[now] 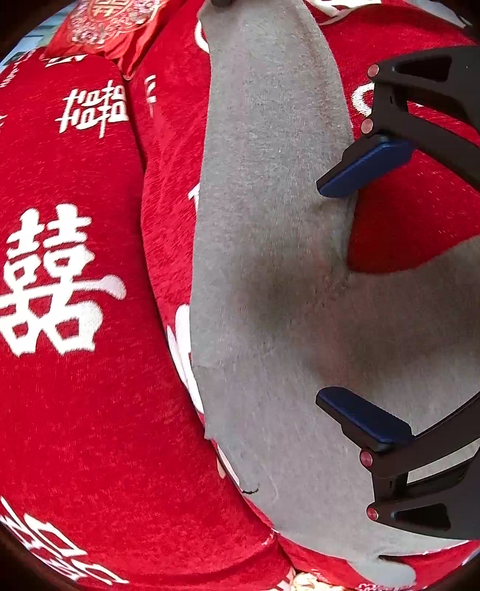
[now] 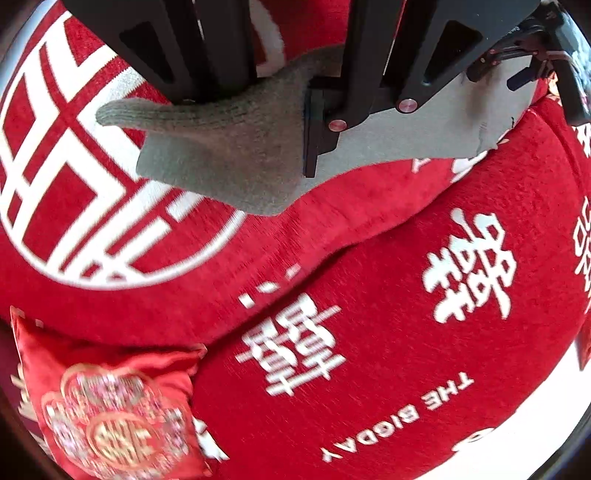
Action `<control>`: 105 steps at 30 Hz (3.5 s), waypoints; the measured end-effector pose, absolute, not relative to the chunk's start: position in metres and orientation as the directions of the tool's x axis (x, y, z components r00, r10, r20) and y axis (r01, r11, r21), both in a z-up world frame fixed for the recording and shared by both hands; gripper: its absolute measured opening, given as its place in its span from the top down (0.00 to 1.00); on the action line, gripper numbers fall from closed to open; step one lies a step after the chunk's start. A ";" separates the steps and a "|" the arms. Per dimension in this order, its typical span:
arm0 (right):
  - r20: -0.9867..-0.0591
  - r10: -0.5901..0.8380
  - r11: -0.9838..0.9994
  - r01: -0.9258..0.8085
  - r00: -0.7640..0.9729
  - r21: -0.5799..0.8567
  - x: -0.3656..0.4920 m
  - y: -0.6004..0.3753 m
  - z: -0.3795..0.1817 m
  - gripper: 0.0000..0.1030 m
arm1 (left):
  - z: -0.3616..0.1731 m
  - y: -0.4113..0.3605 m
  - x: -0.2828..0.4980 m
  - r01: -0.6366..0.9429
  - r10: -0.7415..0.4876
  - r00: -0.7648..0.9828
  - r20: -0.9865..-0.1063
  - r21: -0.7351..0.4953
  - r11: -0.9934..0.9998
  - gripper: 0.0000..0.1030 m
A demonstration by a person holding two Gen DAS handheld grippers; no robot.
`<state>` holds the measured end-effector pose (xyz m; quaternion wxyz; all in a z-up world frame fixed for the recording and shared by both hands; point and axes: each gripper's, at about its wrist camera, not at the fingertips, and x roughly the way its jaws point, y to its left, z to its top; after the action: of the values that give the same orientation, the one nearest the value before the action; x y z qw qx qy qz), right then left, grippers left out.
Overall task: Fold small clothes
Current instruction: 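Carry the held sleeve with the right tool across the sweater body, then lay the sleeve on the sweater body and open the right tool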
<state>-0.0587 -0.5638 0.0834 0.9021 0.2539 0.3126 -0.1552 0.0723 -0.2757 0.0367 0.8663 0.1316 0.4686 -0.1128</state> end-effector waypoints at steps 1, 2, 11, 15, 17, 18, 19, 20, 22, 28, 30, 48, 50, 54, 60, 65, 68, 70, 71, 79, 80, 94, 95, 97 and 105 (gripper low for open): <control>-0.637 -0.125 0.828 0.434 0.760 0.355 -0.058 -0.560 0.090 0.96 | 0.040 -0.270 0.072 0.312 -0.078 0.538 -0.839 0.113 0.943 0.00; -0.632 -0.130 0.834 0.428 0.764 0.347 -0.056 -0.556 0.096 0.96 | 0.042 -0.266 0.071 0.307 -0.081 0.540 -0.838 0.106 0.946 0.00; -0.578 -0.121 0.896 0.339 0.807 0.286 -0.037 -0.491 0.148 0.96 | 0.055 -0.201 0.071 0.229 -0.097 0.547 -0.832 0.037 0.973 0.00; -0.564 -0.108 0.922 0.295 0.819 0.251 -0.024 -0.452 0.166 0.96 | 0.052 -0.161 0.075 0.167 -0.088 0.519 -0.850 0.000 0.986 0.00; -0.561 -0.095 0.928 0.277 0.822 0.248 -0.019 -0.436 0.172 0.96 | 0.053 -0.137 0.074 0.132 -0.081 0.518 -0.852 -0.015 0.991 0.00; -0.558 -0.089 0.934 0.264 0.825 0.242 -0.016 -0.425 0.176 0.96 | 0.054 -0.132 0.073 0.124 -0.080 0.519 -0.851 -0.018 0.992 0.00; -0.555 -0.082 0.939 0.251 0.828 0.234 -0.014 -0.414 0.179 0.96 | 0.055 -0.123 0.073 0.114 -0.079 0.521 -0.850 -0.023 0.993 0.00; -0.554 -0.076 0.944 0.239 0.829 0.229 -0.011 -0.406 0.181 0.96 | 0.057 -0.114 0.071 0.106 -0.079 0.523 -0.849 -0.028 0.994 0.00; -0.551 -0.063 0.954 0.211 0.832 0.210 -0.006 -0.384 0.187 0.96 | 0.059 -0.102 0.070 0.096 -0.078 0.527 -0.846 -0.032 0.995 0.00; -0.561 -0.038 0.974 0.155 0.827 0.162 0.010 -0.328 0.194 0.96 | 0.064 -0.071 0.064 0.079 -0.078 0.535 -0.841 -0.042 0.996 0.00; -0.568 -0.031 0.979 0.140 0.823 0.149 0.015 -0.310 0.193 0.96 | 0.065 -0.061 0.062 0.072 -0.078 0.539 -0.839 -0.046 0.996 0.00; -0.657 0.016 0.998 0.027 0.753 0.055 0.054 -0.173 0.144 0.96 | 0.053 0.027 0.063 -0.025 -0.070 0.529 -0.846 -0.098 0.995 0.00; -0.665 0.023 0.999 0.012 0.747 0.049 0.059 -0.160 0.140 0.96 | 0.051 0.038 0.062 -0.040 -0.072 0.527 -0.847 -0.109 0.993 0.00; -0.683 0.043 0.999 -0.026 0.729 0.036 0.069 -0.126 0.126 0.96 | 0.051 0.058 0.063 -0.060 -0.080 0.518 -0.851 -0.129 0.990 0.00; -0.718 0.077 0.996 -0.090 0.692 0.020 0.080 -0.079 0.102 0.96 | 0.047 0.088 0.062 -0.105 -0.058 0.519 -0.853 -0.131 0.986 0.00; -0.744 0.082 0.993 -0.120 0.663 0.002 0.087 -0.050 0.082 0.96 | 0.042 0.106 0.059 -0.135 -0.062 0.513 -0.856 -0.152 0.979 0.00; -0.775 0.076 0.989 -0.144 0.628 -0.020 0.092 -0.035 0.065 0.95 | 0.040 0.115 0.054 -0.146 -0.064 0.513 -0.856 -0.161 0.976 0.01; -0.809 0.091 0.985 -0.174 0.580 -0.013 0.096 -0.026 0.052 0.89 | 0.039 0.120 0.049 -0.150 -0.046 0.508 -0.860 -0.141 0.979 0.01; -0.822 0.099 0.982 -0.187 0.561 -0.010 0.096 -0.022 0.048 0.85 | 0.037 0.125 0.043 -0.150 -0.053 0.511 -0.858 -0.150 0.977 0.01; -0.813 0.277 0.943 -0.308 0.512 0.126 0.087 -0.009 0.057 0.36 | 0.039 0.167 0.018 -0.236 -0.038 0.525 -0.850 -0.189 0.953 0.01; -0.810 0.304 0.936 -0.313 0.501 0.158 0.088 -0.010 0.058 0.36 | 0.039 0.168 0.018 -0.243 -0.032 0.526 -0.850 -0.187 0.952 0.01; -0.833 0.205 0.947 -0.318 0.513 0.038 0.083 -0.020 0.074 0.33 | 0.030 0.151 0.011 -0.245 -0.050 0.492 -0.869 -0.193 0.950 0.01; -0.842 0.191 0.941 -0.337 0.505 0.012 0.085 -0.010 0.072 0.33 | 0.029 0.150 0.009 -0.249 -0.049 0.487 -0.872 -0.193 0.949 0.01; -0.852 0.213 0.916 -0.401 0.478 0.004 0.087 0.011 0.071 0.32 | 0.027 0.151 0.004 -0.255 -0.048 0.481 -0.875 -0.192 0.948 0.01; -0.855 -0.007 0.837 -0.465 0.519 -0.289 0.075 0.065 0.051 0.31 | 0.033 0.161 -0.029 -0.263 -0.031 0.495 -0.868 -0.184 0.947 0.01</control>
<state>0.0752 0.0655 0.0512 0.8346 -0.2506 0.4710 0.1371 -0.0290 0.1614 0.0330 0.8518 -0.1478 0.4980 0.0680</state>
